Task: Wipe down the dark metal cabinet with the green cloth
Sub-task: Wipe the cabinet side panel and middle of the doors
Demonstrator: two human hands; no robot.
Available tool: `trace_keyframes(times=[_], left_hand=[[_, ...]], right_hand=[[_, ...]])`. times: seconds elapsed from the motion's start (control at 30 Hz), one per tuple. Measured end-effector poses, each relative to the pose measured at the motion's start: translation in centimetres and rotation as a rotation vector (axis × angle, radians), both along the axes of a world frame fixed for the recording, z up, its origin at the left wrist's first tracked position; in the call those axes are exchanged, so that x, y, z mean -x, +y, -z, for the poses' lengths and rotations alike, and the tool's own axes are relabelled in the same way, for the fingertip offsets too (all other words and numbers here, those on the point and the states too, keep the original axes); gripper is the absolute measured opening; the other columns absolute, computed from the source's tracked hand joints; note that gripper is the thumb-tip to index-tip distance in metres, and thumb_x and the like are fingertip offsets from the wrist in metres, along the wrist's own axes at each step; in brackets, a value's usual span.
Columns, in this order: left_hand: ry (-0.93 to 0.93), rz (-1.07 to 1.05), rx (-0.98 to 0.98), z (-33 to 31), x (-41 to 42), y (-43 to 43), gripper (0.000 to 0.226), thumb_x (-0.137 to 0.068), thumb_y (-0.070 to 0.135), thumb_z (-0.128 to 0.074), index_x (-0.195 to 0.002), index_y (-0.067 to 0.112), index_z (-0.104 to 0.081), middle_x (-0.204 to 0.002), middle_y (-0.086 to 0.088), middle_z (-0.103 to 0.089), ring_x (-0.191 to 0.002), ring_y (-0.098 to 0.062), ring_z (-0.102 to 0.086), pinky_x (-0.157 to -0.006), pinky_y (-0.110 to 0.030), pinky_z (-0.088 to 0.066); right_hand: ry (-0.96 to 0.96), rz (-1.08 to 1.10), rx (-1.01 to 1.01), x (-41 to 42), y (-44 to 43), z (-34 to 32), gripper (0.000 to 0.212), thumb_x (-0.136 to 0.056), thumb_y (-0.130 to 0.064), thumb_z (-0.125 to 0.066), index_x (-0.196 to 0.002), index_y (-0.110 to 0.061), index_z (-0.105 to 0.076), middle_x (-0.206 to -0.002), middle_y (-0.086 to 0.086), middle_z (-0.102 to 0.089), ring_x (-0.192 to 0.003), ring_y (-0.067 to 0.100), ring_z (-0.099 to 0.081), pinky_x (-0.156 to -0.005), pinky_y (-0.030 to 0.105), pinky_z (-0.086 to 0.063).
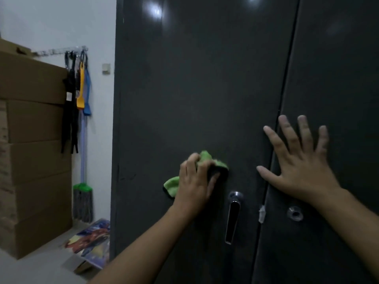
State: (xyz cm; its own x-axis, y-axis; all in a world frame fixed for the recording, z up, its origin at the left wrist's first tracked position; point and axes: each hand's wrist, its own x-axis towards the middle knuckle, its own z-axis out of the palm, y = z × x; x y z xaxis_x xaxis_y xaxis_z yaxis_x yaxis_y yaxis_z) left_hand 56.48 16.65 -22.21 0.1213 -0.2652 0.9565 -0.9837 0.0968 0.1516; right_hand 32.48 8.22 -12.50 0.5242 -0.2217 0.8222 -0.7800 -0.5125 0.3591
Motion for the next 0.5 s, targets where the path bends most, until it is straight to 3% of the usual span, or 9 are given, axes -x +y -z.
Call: trace_keyframes(times=[0.13,0.27,0.37,0.5], left_hand=[[-0.197,0.0,-0.138,3.3,-2.2,1.7,0.032,-0.096,0.043,-0.05,-0.124,0.029,-0.044,-0.131,-0.008,-0.035,-0.113,-0.024,-0.04,-0.093,-0.04,-0.049],[0.096,0.017,-0.075,-0.7,-1.1,2.0,0.033,-0.093,0.027,-0.061,-0.122,0.02,-0.049,-0.125,-0.011,-0.038,-0.109,-0.024,-0.038,-0.092,-0.043,-0.047],[0.325,0.088,0.068,-5.6,1.9,1.3,0.029,-0.092,0.023,-0.064,-0.118,0.016,-0.055,-0.118,-0.006,-0.04,-0.106,-0.017,-0.036,-0.089,-0.03,-0.04],[0.296,0.199,0.082,-8.8,5.8,0.0,0.028,-0.089,0.03,-0.067,-0.114,0.023,-0.057,-0.114,0.0,-0.041,-0.106,-0.016,-0.041,-0.09,-0.026,-0.041]], right_hand=[[0.005,-0.005,-0.012,0.1,0.3,0.1,0.099,-0.078,-0.071,-0.038,-0.16,-0.023,-0.016,-0.168,0.006,0.002,-0.153,0.035,0.006,-0.116,0.069,0.001],[0.014,-0.065,-0.052,0.8,0.9,0.5,0.095,-0.078,-0.066,-0.039,-0.16,-0.024,-0.016,-0.169,0.004,0.001,-0.154,0.03,0.005,-0.12,0.062,0.001],[0.037,-0.132,-0.128,2.0,1.5,0.8,0.092,-0.076,-0.057,-0.042,-0.16,-0.027,-0.019,-0.169,-0.001,-0.002,-0.155,0.022,0.004,-0.123,0.053,0.0],[0.012,-0.254,-0.267,4.4,2.9,-0.8,0.089,-0.072,-0.035,-0.051,-0.157,-0.032,-0.024,-0.165,-0.009,-0.019,-0.152,0.01,-0.011,-0.124,0.041,-0.014]])
